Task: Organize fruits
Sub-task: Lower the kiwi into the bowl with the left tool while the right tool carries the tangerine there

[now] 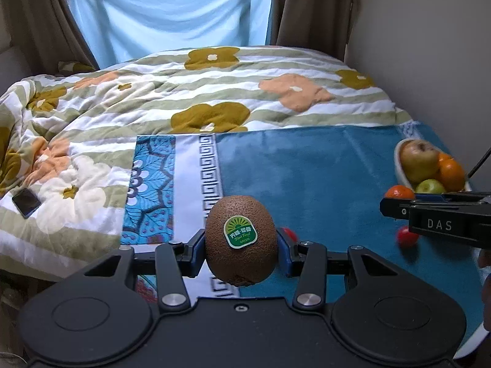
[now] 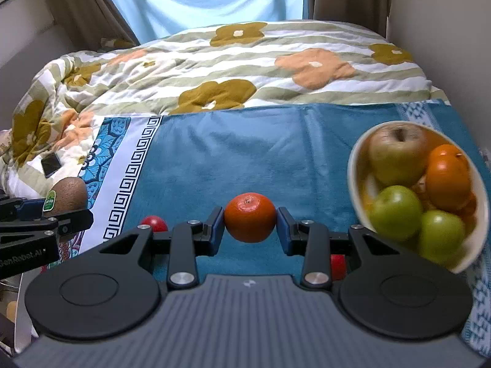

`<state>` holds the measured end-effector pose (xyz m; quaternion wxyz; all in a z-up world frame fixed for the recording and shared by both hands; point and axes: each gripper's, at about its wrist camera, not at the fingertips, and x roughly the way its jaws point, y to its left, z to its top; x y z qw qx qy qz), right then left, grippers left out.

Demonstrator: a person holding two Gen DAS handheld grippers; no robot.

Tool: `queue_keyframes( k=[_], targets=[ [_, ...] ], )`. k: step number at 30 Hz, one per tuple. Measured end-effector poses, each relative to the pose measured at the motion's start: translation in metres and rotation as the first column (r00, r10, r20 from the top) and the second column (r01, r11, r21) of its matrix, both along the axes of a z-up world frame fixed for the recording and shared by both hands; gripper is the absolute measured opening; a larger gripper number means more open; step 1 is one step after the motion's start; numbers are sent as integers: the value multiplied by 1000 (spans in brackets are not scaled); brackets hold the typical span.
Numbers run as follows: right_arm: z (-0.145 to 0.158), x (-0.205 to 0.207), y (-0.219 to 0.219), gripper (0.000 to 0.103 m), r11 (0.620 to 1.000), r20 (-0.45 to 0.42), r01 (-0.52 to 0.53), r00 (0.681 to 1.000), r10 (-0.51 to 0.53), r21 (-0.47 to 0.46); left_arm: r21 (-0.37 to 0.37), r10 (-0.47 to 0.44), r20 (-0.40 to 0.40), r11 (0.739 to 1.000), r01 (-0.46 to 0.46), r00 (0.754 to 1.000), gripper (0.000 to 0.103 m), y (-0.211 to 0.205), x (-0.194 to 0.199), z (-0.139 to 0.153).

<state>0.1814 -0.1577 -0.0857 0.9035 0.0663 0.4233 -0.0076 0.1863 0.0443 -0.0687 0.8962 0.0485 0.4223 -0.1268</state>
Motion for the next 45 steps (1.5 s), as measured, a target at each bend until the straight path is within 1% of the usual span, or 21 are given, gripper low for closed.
queue_keyframes(
  k=[5, 10, 15, 20, 26, 33, 38, 45],
  targets=[
    [14, -18, -30, 51, 1000, 20, 4, 1000, -4, 6, -9, -1, 26, 1000, 2, 1000, 50, -26, -18, 15],
    [24, -35, -67, 51, 1000, 35, 20, 999, -20, 8, -18, -22, 50, 1000, 23, 998, 50, -63, -28, 25],
    [31, -47, -105, 51, 999, 47, 38, 998, -38, 7, -29, -48, 67, 998, 50, 997, 50, -106, -35, 32],
    [35, -56, -146, 51, 998, 58, 61, 996, -61, 5, -40, -79, 72, 996, 82, 994, 50, -146, -35, 33],
    [32, -59, -191, 51, 997, 56, 78, 995, -79, 6, -49, -107, 63, 993, 110, 992, 50, -190, -29, 25],
    [22, -60, -230, 51, 996, 44, 93, 995, -93, 11, -52, -127, 52, 990, 130, 991, 50, -233, -17, 8],
    [12, -58, -247, 51, 996, 33, 90, 995, -91, 11, -49, -131, 51, 990, 133, 990, 50, -258, -6, -9],
    [2, -55, -261, 51, 996, 27, 84, 996, -84, 14, -49, -117, 57, 992, 120, 991, 50, -273, 3, -24]
  ],
)
